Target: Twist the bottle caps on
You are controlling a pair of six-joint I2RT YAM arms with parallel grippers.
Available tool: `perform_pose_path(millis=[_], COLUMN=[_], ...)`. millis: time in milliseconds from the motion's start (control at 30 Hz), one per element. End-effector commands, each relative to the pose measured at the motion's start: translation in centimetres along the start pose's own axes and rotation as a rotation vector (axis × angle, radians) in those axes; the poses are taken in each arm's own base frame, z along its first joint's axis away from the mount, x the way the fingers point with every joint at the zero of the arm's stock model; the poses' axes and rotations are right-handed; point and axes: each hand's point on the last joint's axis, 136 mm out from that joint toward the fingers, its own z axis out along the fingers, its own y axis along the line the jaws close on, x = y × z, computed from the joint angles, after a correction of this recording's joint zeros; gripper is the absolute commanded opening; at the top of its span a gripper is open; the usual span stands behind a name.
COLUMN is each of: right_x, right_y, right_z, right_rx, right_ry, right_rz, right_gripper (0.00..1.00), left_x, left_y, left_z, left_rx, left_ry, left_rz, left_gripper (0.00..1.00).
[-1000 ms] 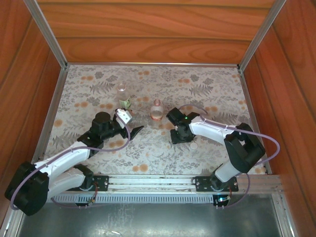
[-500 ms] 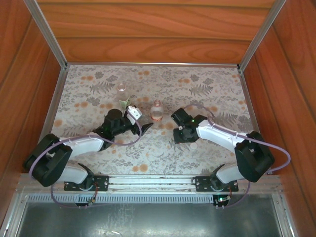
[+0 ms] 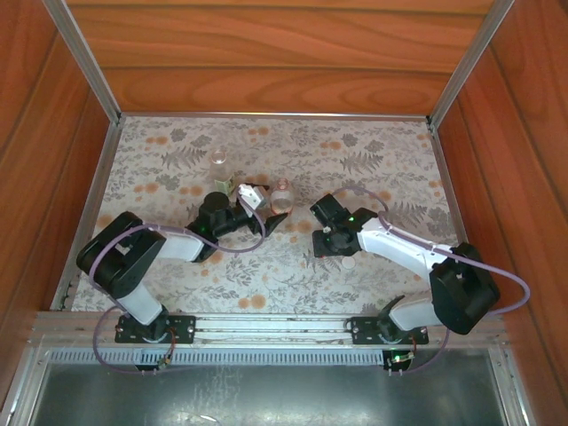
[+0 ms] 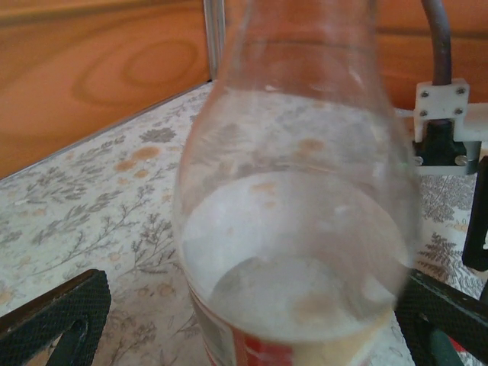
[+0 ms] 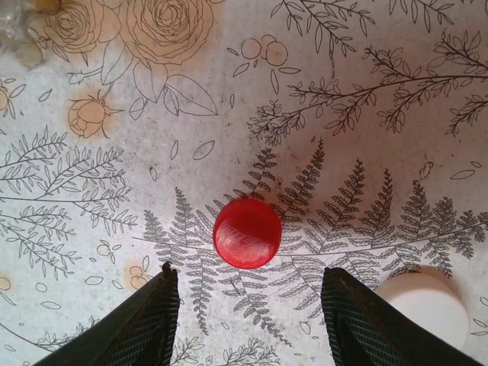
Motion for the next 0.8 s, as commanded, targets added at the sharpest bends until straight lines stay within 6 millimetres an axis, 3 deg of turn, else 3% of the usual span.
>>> perform_pose_path(millis=[0, 433, 767], right_x=[0.1, 0.1, 0.2], right_y=[-0.7, -0.9, -1.2], right_z=[-0.3, -0.8, -1.3], right_rx=[0.021, 0.035, 0.036], right_ry=[-0.005, -0.006, -0.018], right_rz=[0.015, 0.016, 0.026], right_gripper=[0.56, 0.56, 0.57], left_x=[-2.0, -1.3, -1.1], left_y=[-0.8, -1.5, -1.9], left_z=[0.9, 2.0, 2.2], left_rx=[0.057, 0.115, 0.145], left_ry=[-0.086, -0.089, -0.088], left_rz=[0.008, 0.010, -0.001], left_gripper=[1.00, 0.92, 0.68])
